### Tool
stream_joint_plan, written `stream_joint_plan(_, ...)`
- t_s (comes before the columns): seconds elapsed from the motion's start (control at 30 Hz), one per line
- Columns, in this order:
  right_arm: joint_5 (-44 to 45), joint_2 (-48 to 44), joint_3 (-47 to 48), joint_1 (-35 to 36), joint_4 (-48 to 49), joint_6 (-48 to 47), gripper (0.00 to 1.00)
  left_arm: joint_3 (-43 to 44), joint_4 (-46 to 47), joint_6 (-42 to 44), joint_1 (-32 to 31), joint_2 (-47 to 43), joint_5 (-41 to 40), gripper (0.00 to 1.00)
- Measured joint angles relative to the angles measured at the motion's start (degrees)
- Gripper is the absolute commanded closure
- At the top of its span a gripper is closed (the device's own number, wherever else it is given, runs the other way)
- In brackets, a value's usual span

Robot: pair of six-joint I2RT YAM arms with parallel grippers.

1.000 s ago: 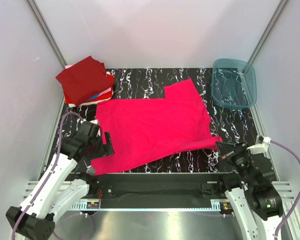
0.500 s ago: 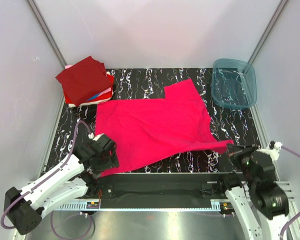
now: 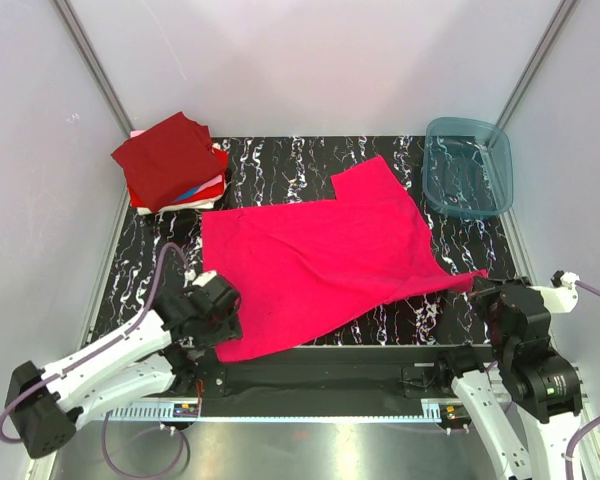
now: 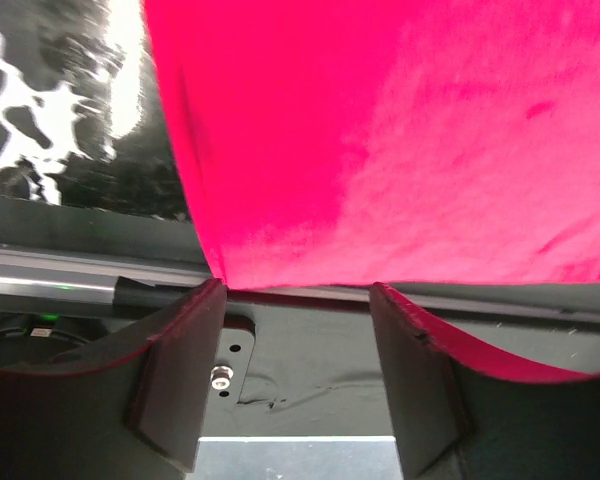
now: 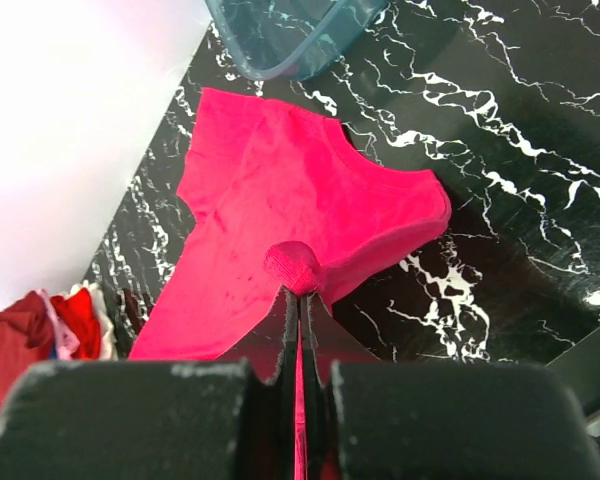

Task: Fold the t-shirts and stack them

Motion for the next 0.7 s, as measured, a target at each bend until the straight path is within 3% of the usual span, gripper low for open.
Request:
stream_joint_plan(0.1, 0.37, 0.04, -0.92, 0.0, 0.15, -0.68, 1.0, -0.44, 1.01, -2.01, -4.61, 3.06, -0.15, 0.43)
stream_joint_plan(0.2, 0.63, 0.98, -1.29, 0.0, 0.57, -1.46, 1.0, -2.23, 2.58, -4.52, -10.36, 6.82, -0.37, 0.42)
stream_joint_plan(0.27, 0.96, 2.25, -1.29, 0.0, 1.33, -2.12, 1.0, -2.91, 2.56, -6.29, -13.81, 8.17, -0.42, 0.34)
stream_joint_plan(0.3, 1.05, 2.97, -1.27, 0.0, 1.79, -2.4, 1.0, -2.99, 2.49, -7.17, -15.52, 8.59, -0.39, 0.24)
stream_joint_plan(0.37, 1.11, 4.24, -1.29, 0.0, 2.6, -2.91, 1.0, -2.99, 2.73, -8.61, -18.27, 9.01, -0.46, 0.18)
stream_joint_plan(0.4, 1.11, 4.61, -1.29, 0.0, 3.04, -3.08, 1.0, -2.99, 3.02, -9.01, -19.26, 9.29, -0.55, 0.16)
stream_joint_plan(0.5, 1.07, 4.76, -1.57, 0.0, 3.52, -3.3, 1.0, -3.45, 4.96, -9.51, -20.59, 11.19, -0.68, 0.26)
stream_joint_plan(0.57, 0.98, 4.76, -1.92, 0.0, 3.89, -3.32, 1.0, -3.39, 5.53, -9.18, -20.72, 13.44, -0.87, 0.27)
stream_joint_plan(0.7, 0.81, 4.76, -2.12, 0.0, 4.31, -3.5, 1.0, -2.25, 5.95, -8.5, -20.74, 16.33, -1.09, 0.17)
